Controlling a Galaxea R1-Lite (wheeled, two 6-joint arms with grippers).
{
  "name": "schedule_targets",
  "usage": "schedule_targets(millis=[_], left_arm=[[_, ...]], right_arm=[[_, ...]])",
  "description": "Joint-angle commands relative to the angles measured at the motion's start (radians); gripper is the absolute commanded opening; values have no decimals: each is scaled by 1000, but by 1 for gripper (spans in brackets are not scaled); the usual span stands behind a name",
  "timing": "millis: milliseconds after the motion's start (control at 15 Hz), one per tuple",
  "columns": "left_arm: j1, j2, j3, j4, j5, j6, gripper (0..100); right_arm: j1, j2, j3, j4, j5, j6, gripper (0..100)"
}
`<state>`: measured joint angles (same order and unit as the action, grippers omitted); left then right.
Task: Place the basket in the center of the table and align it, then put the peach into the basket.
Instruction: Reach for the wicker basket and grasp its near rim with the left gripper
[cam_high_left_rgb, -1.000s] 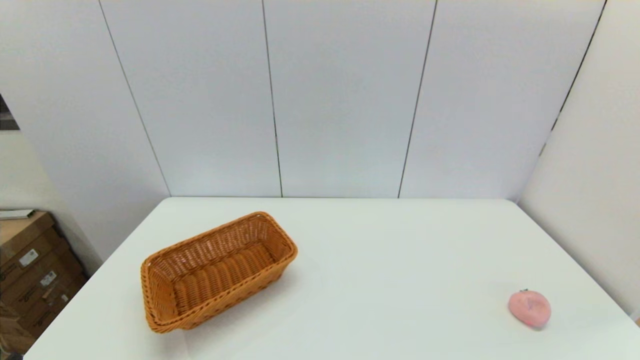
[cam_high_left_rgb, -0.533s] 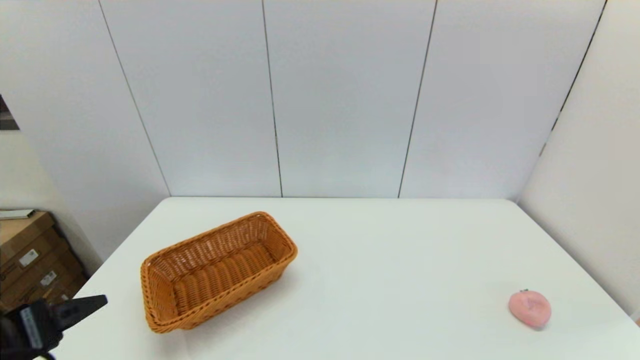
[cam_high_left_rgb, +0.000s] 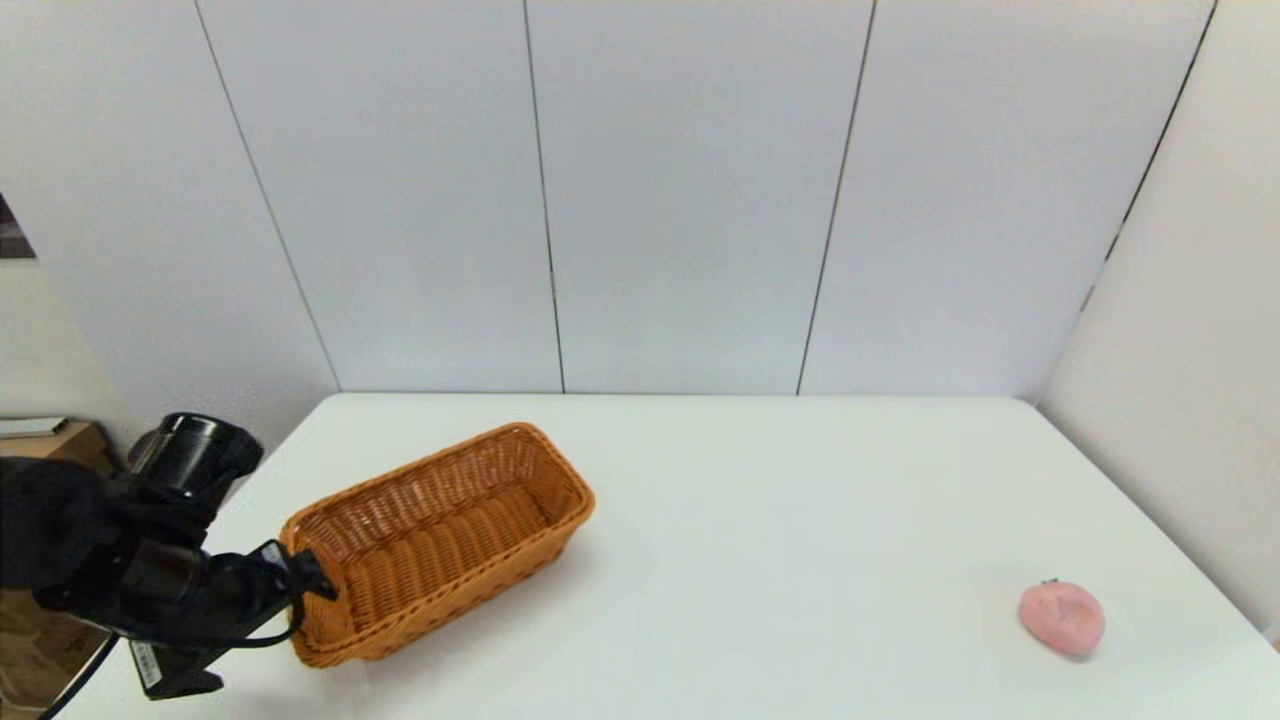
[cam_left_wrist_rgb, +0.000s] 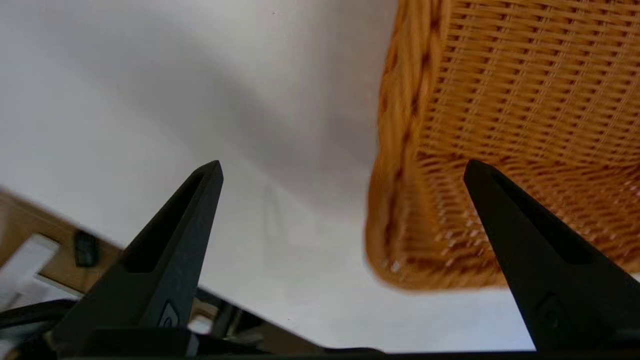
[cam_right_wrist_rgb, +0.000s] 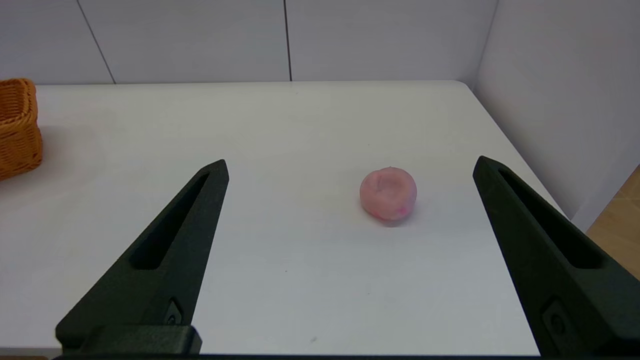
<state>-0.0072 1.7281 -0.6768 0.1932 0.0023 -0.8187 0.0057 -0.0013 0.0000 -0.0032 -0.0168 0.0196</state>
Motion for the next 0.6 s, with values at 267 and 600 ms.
schedule_targets(millis=[267,600], left_arm=[[6,180,-52,-110,-56,-8,100],[10,214,-47,-164,-62,-8,0]], right_arm=[[0,1,0,0,0,0,100],[0,1,0,0,0,0,100]])
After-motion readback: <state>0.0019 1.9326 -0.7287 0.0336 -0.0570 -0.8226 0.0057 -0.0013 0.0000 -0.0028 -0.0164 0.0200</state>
